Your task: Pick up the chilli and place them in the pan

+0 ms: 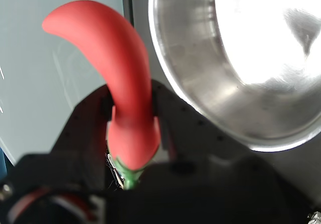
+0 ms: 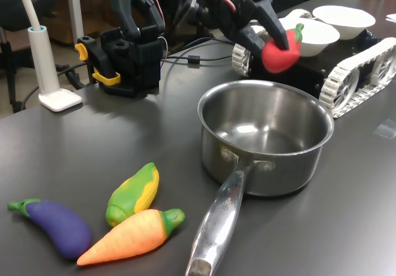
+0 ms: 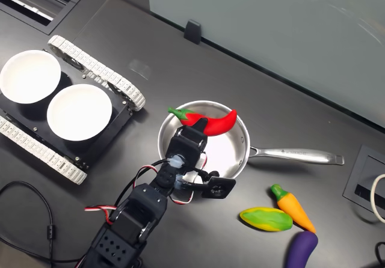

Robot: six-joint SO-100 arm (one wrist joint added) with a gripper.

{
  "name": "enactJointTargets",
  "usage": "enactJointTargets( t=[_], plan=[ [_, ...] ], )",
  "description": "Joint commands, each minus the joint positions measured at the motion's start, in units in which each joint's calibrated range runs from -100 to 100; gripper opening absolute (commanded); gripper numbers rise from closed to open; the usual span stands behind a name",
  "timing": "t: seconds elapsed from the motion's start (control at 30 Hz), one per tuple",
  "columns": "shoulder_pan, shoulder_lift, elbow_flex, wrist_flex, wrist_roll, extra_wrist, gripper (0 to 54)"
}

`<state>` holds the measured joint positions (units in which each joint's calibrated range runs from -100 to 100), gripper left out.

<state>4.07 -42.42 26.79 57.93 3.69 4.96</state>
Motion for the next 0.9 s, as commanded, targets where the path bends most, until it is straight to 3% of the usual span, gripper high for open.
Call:
enactJointTargets(
  t=[0.0, 0.63, 0.87],
  plan=[
    [0.7, 0.0, 0.6, -1.3, 0.2, 0.3, 0.0],
    [2.4, 2.7, 9.0, -9.8, 0.7, 0.3, 0.0],
    [2.7, 2.8, 9.8, -9.9, 0.0, 0.3, 0.0]
  ],
)
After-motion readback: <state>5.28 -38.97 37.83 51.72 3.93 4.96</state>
